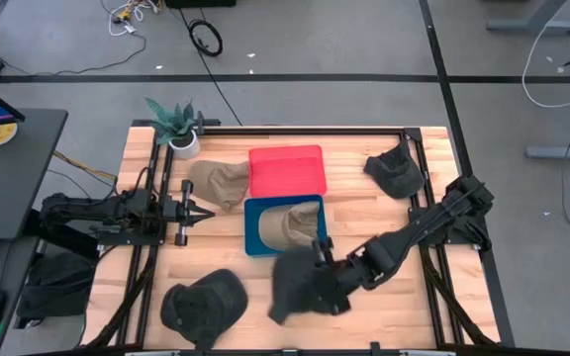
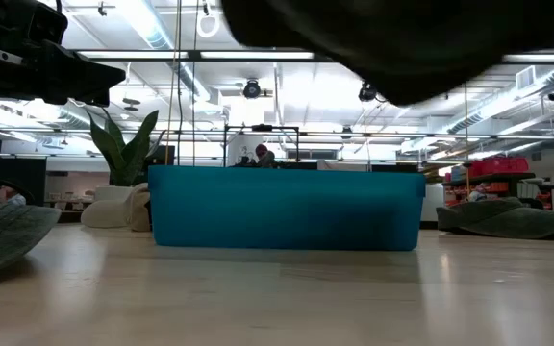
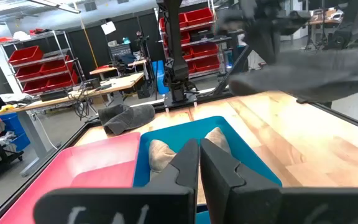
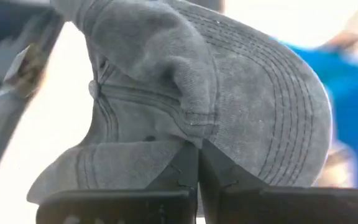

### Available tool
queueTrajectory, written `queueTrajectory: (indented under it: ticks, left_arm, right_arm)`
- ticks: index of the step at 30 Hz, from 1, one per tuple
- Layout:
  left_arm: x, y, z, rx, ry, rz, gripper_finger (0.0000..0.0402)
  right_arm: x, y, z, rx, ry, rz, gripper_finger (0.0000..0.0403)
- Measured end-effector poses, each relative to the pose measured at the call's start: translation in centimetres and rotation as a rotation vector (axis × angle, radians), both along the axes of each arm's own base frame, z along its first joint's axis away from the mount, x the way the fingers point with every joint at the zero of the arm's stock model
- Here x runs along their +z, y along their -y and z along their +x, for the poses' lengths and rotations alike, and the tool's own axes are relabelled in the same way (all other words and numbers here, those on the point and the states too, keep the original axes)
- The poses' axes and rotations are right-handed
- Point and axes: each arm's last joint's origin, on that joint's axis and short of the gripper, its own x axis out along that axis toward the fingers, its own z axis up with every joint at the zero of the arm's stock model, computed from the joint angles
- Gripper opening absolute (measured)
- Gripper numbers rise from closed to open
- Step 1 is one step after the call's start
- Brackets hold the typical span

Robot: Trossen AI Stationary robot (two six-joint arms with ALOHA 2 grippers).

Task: Pick & Place hat
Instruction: Put the bottom right black cap into the red bin

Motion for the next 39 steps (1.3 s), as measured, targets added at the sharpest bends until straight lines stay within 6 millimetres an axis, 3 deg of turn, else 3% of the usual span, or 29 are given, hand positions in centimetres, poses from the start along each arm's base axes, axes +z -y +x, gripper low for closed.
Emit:
queueTrajectory:
  ticks: [5,9,14,19,26,30,39]
  left_arm:
    - [0.0,0.0,0.0,0.000,0.000,0.000,0.0018]
    - [0.0,0.0,0.0,0.000,0.000,0.000,0.0018]
    - [0.0,0.0,0.0,0.000,0.000,0.000,0.0018]
    - [0.0,0.0,0.0,0.000,0.000,0.000,0.0018]
    - [0.0,0.0,0.0,0.000,0.000,0.000,0.0018]
    - [0.0,0.0,0.0,0.000,0.000,0.000,0.0018]
    - [0.0,0.0,0.0,0.000,0.000,0.000,0.0018]
  right_arm:
    - [2.2,2.4,2.3,-0.126,0.269,-0.101,0.0001]
    - [3.3,6.0,4.0,-0.385,0.402,-0.128,0.0000]
    - [3.2,11.9,5.0,-0.611,0.388,-0.137,0.0000]
    - [3.0,18.0,5.8,-0.722,0.351,-0.063,0.0000]
    - [2.1,24.0,4.8,-0.931,0.272,-0.002,0.0000]
    - [0.5,25.8,4.6,-0.995,0.233,0.058,0.0000]
    - [-3.3,26.2,4.4,-0.990,0.264,0.099,0.0000]
